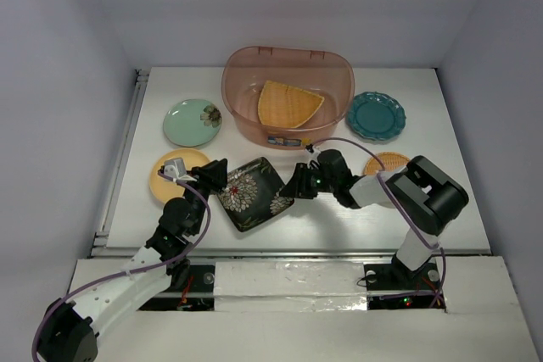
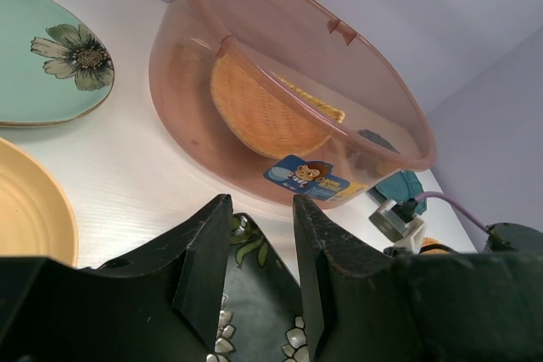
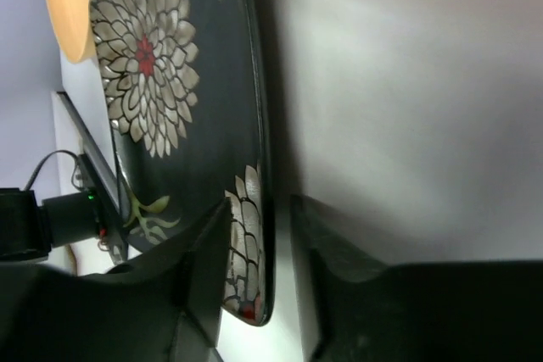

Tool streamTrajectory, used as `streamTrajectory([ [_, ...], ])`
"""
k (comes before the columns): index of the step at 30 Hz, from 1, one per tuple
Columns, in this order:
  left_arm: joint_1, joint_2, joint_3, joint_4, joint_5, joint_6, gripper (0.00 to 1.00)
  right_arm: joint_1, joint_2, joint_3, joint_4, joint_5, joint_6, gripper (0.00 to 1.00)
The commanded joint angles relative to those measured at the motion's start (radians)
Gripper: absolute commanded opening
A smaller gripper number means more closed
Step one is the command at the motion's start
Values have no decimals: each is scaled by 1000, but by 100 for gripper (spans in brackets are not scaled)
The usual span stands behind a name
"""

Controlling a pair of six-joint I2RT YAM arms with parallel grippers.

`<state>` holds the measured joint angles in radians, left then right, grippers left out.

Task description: Place the plates into the plastic bin on the countertop

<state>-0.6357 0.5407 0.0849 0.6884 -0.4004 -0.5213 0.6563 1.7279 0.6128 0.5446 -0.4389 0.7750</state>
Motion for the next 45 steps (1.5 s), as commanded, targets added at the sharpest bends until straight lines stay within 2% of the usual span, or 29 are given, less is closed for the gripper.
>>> streamTrajectory([
  [1,-5,-2,22,53,0,6,32,9,36,-1,86,-53,7,38],
  [4,-5,-2,22,54,3,3,32,9,47,-16,94,-58,7,27],
  [7,-5,1,23,59,8,1,32,9,56,-31,109,-80,6,23],
  [12,-5,7,23,60,14,1,32,9,41,-57,121,-95,0,0],
  [15,-5,7,21,62,14,-2,32,9,-37,-87,86,-66,-13,0],
  [18,-5,5,21,62,12,1,32,9,-192,-107,13,-52,-28,0],
  [19,-5,4,22,59,9,4,32,9,-293,-105,-53,-40,-36,0],
  [22,-5,-22,33,20,-31,21,32,9,-445,-70,-186,-20,-72,0],
  [25,-5,-79,26,-12,-86,26,32,9,-599,30,-349,20,-129,0],
  [29,-5,-159,-2,-23,-118,14,32,-23,-711,204,-448,48,-198,0],
  [33,-5,-139,1,-20,-101,7,32,-121,-683,323,-384,55,-197,0],
  [36,-5,-116,15,-20,-83,7,32,-211,-576,442,-282,57,-175,0],
  [39,-5,-101,19,-21,-71,7,32,-276,-405,612,-288,95,-157,0],
  [40,-5,-105,19,-23,-68,7,32,-347,-263,722,-260,44,-108,0],
  [41,-5,-105,19,-23,-68,7,32,-348,-261,723,-258,22,-108,0],
  [42,-5,-107,19,-23,-68,9,32,-357,-173,793,-264,11,-80,0],
  [45,-5,-110,13,-18,-69,9,32,-369,-50,866,-281,20,-72,0],
])
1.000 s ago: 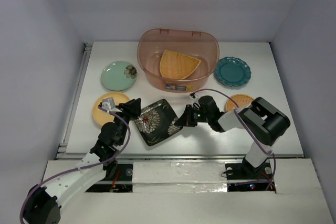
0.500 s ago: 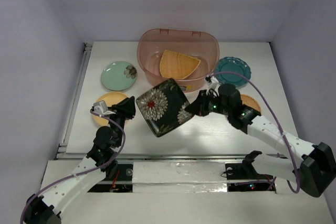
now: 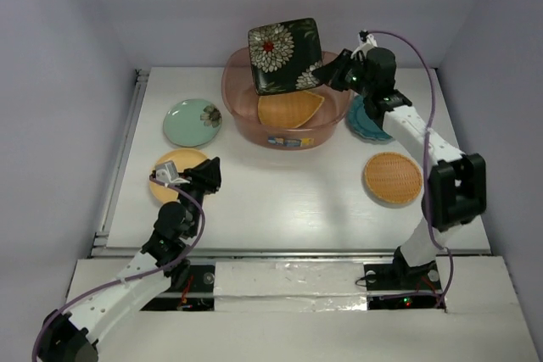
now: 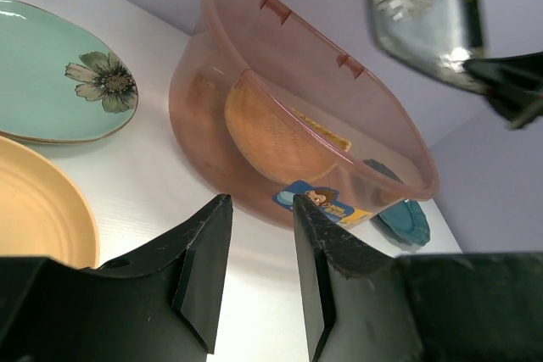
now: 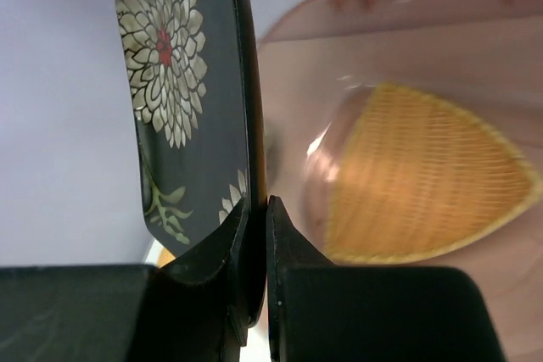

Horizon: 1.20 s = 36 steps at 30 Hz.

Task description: Place the plates into the plastic bin on the countertop

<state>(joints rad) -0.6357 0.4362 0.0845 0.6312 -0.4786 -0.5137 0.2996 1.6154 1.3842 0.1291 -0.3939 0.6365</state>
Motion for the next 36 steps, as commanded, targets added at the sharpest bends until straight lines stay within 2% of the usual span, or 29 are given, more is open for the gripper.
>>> streamTrajectory([
  [1,-5,-1,15,41,9,0,32,-13,86,123,127,-17,69,0],
  [7,-5,39,17,56,15,1,32,-22,208,154,115,9,86,0],
  [19,-5,65,18,73,18,1,32,-22,353,174,52,15,94,1],
  [22,-5,71,20,74,17,3,32,-22,356,176,41,29,91,15],
  [23,-5,72,20,74,18,3,32,-22,354,177,27,44,88,23],
  [28,-5,75,17,79,20,3,32,-22,325,177,-8,92,62,43],
  [29,-5,76,18,79,20,3,32,-22,308,168,-11,108,60,51],
  [32,-5,78,20,79,21,3,32,-22,258,153,-10,125,49,59],
  [36,-5,75,20,81,26,0,32,-22,160,90,7,150,34,64],
])
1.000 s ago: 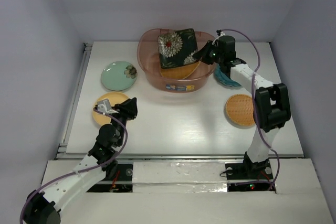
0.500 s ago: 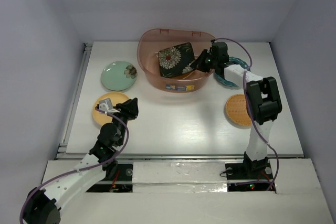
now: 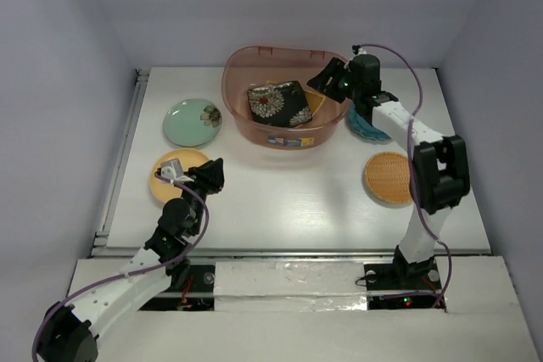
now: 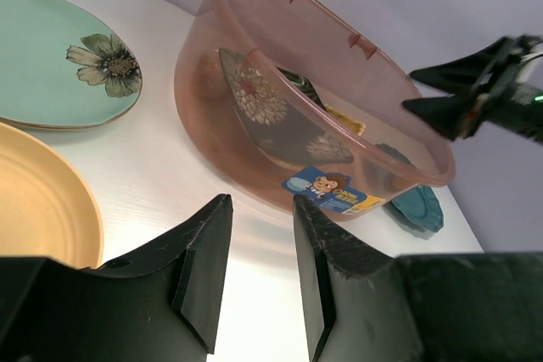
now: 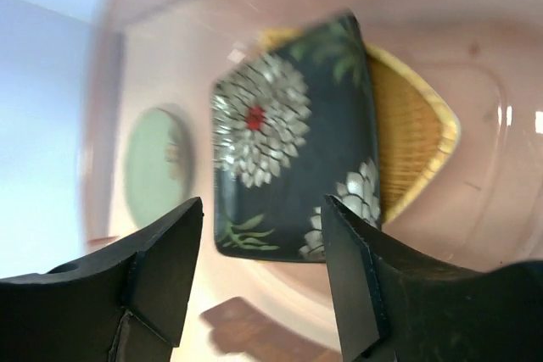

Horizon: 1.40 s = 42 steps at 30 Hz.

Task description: Place the plates into the plastic bin on the countertop

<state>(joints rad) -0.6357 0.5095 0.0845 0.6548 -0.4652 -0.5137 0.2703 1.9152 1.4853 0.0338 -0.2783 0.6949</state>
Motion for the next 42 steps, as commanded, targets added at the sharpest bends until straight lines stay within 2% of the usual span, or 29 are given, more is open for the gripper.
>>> streamTrajectory([
  [1,-5,-2,18,57,13,0,32,7,-165,-25,109,39,-28,64],
  [4,-5,-11,18,55,17,-2,32,21,-263,-75,126,44,-44,62],
  [7,-5,-26,18,54,22,-8,32,85,-329,-117,136,54,-61,31],
  [8,-5,-32,17,54,23,-11,32,111,-337,-122,135,56,-69,15],
  [11,-5,-66,20,45,33,-11,30,231,-325,-134,123,65,-86,0],
  [18,-5,-207,34,5,68,-32,28,498,-159,-90,129,63,-81,0],
  [24,-5,-336,98,-78,212,-95,30,668,10,6,86,123,-94,0],
  [25,-5,-363,124,-125,220,-94,31,679,25,15,86,136,-77,2],
  [28,-5,-420,152,-182,218,-106,31,704,102,35,58,194,-48,22],
  [29,-5,-430,155,-187,221,-109,32,716,120,53,49,203,-41,37],
  [32,-5,-428,188,-221,234,-121,32,745,203,125,-14,267,-40,58],
  [33,-5,-421,196,-227,238,-121,32,745,223,144,-31,274,-43,62],
  [40,-5,-339,201,-179,310,-120,33,754,412,396,-227,375,-77,63],
  [42,-5,-328,202,-182,313,-115,34,754,453,440,-277,401,-78,60],
])
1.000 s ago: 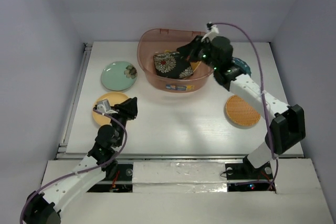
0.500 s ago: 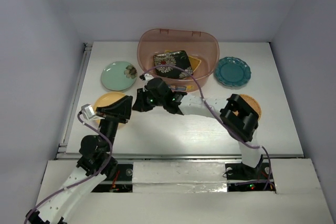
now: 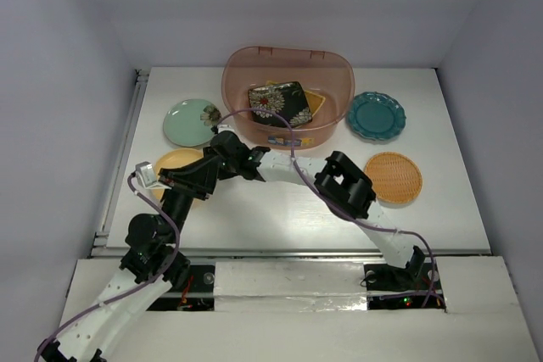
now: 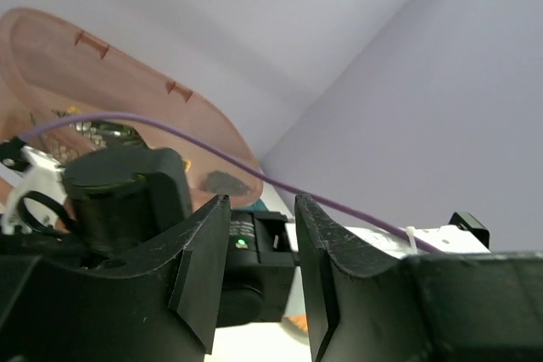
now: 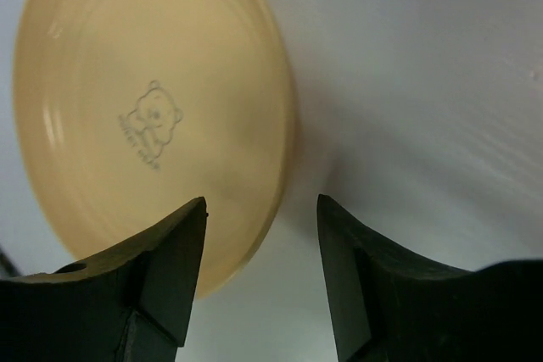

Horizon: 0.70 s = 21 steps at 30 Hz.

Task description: Place the plates into the plastic bin on the countertop

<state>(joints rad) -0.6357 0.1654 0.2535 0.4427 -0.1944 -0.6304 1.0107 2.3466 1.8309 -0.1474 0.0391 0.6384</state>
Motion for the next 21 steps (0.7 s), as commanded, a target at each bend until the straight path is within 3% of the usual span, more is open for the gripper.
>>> streamTrajectory([
  [1,-5,13,35,25,38,1,34,14,29,112,-103,94,-23,59],
  [4,-5,-9,26,25,17,8,34,14,45,111,-109,104,-31,49],
  [5,-5,-13,23,27,12,8,34,14,48,104,-112,102,-31,33],
  [8,-5,-14,20,25,-3,9,34,14,5,23,-75,93,-23,11],
  [11,-5,-20,24,21,-28,17,34,14,-79,-67,0,91,-17,0],
  [15,-5,-44,23,33,-79,9,34,25,-234,-267,139,122,-13,0],
  [21,-5,-66,24,4,-177,-28,32,25,-484,-406,246,235,-60,0],
])
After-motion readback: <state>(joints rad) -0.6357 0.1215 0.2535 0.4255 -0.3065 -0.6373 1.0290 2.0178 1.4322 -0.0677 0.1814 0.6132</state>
